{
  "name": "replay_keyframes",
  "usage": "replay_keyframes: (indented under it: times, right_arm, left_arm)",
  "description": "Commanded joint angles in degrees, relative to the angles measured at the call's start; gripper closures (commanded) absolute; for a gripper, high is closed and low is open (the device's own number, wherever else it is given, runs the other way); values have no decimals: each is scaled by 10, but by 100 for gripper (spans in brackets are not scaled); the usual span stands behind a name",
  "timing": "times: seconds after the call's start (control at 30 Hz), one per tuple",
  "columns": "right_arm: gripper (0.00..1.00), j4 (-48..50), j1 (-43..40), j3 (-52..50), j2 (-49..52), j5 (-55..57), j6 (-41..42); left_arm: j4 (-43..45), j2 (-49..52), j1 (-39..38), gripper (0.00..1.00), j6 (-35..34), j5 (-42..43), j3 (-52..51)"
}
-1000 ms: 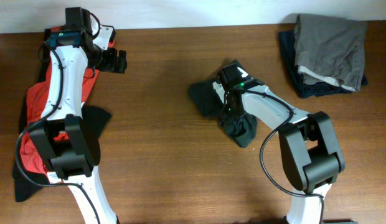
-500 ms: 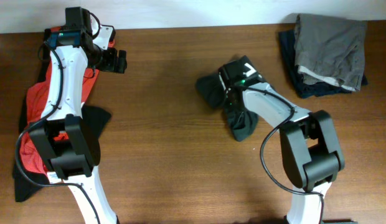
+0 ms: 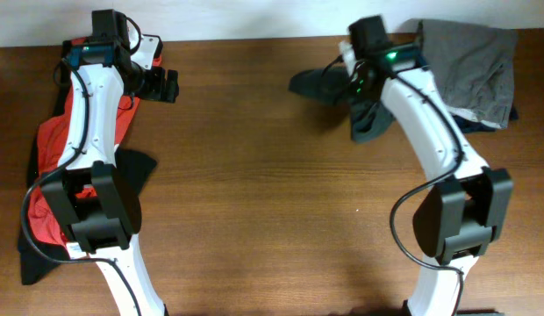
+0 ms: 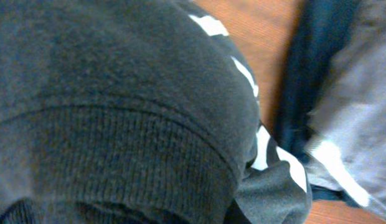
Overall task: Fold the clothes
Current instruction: 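Carry the bundle right and place it on the folded clothes stack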
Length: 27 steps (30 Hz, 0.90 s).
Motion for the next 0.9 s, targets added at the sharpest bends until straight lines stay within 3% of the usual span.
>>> replay_keyframes:
  times: [0.0,0.17,0.33,0.43,0.5,0.73,0.87]
  right_arm:
    - [96,-16,-37,59,-19,16,-8]
    - [96,-22,-80,107,-19,48,-14]
    - [96,39,-138,126,-19,54,-126]
    - [96,90,-176,125,-18,-36,-282]
    - [96,130,-202,125,-17,-80,-339]
    - [96,251,-303,125,7,-249,-455]
    - [96,284,-333,125,46,-299,-475]
  left_arm:
    - [3,3,4,1,3,6,4]
    - [7,3,4,1,3,6,4]
    - [12,3,4,1,3,6,4]
    - [14,3,4,1,3,7,4]
    - [14,3,4,1,3,7,4]
    - [19,3,4,1,3,8,4]
    - [21,3,4,1,3,8,4]
